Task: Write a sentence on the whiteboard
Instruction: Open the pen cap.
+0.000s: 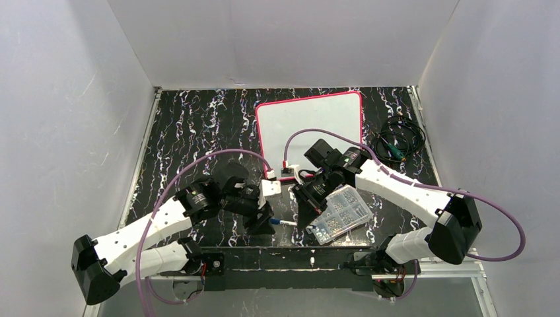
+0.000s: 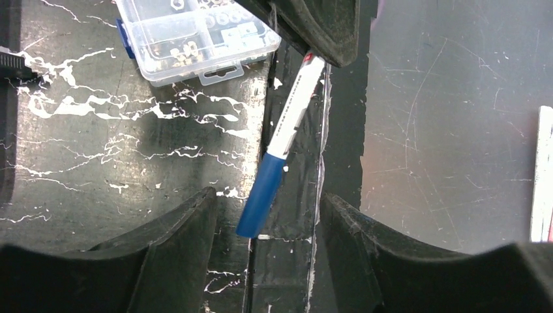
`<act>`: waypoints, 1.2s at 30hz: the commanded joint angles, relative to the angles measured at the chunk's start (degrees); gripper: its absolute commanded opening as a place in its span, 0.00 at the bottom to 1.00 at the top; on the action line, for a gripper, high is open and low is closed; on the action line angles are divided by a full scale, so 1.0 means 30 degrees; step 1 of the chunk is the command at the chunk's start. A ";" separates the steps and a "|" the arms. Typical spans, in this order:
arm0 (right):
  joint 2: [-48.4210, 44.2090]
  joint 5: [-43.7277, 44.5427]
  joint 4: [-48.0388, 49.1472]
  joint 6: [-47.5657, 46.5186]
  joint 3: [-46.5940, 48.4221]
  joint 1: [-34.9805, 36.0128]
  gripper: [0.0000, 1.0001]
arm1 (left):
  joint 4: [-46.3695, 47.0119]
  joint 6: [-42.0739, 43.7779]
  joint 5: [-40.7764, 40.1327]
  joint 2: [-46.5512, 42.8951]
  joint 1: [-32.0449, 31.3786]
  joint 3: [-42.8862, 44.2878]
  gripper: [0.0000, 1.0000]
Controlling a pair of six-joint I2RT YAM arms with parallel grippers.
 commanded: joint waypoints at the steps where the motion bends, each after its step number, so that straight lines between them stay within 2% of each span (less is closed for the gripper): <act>1: -0.0189 -0.1391 -0.0352 -0.0564 0.0223 0.0040 0.01 | 0.0784 -0.0053 0.0278 0.0245 -0.0290 -0.0072 0.54; 4: -0.0046 -0.1491 -0.0370 -0.0566 0.0190 0.0040 0.01 | 0.1321 -0.0400 0.0301 0.0438 -0.0509 -0.0194 0.45; 7: 0.0017 -0.1632 -0.0346 -0.0629 0.0323 0.0040 0.01 | 0.1423 -0.0490 0.0363 0.0877 -0.0715 -0.0113 0.43; 8: -0.0015 -0.1670 -0.0303 -0.0628 0.0357 0.0040 0.01 | 0.1424 -0.0516 0.0377 0.1028 -0.0778 -0.0109 0.39; 13: -0.0053 -0.0834 -0.0027 -0.0555 0.0353 0.0040 0.01 | 0.1398 -0.0750 0.0299 0.1096 -0.0957 -0.0106 0.00; 15: -0.0433 0.0326 0.0715 0.0158 0.0070 -0.0051 0.13 | 0.1466 -0.0969 0.0004 0.0794 -0.0975 -0.0214 0.00; 17: -0.1090 0.0960 0.1981 0.1084 -0.0596 -0.0363 0.32 | 0.1981 -0.1425 -0.0236 0.0285 -0.0959 -0.0603 0.00; 18: -0.1538 0.1100 0.2720 0.1597 -0.1000 -0.0592 0.39 | 0.2207 -0.1523 -0.0397 0.0097 -0.0933 -0.0756 0.00; 22: -0.3393 0.1775 0.5221 0.3426 -0.2691 -0.1175 0.58 | 0.2383 -0.1855 -0.0148 0.0078 -0.0721 -0.0678 0.00; 28: -0.6779 0.3475 0.9281 0.6566 -0.5602 -0.1219 0.70 | 0.3160 -0.2597 0.2937 0.0824 0.0688 -0.0475 0.00; 30: -0.7994 0.4116 1.1597 0.7960 -0.6666 -0.1219 0.74 | 0.3573 -0.2813 0.4374 0.1035 0.1154 -0.0503 0.00; 33: -0.9637 0.4952 1.4063 0.9908 -0.8086 -0.1219 0.82 | 0.3148 -0.2407 0.5293 0.1318 0.1419 -0.0196 0.00; 36: -1.0645 0.5813 1.5854 1.1091 -0.9194 -0.1219 0.85 | 0.2802 -0.2188 0.5907 0.1645 0.1564 0.0036 0.00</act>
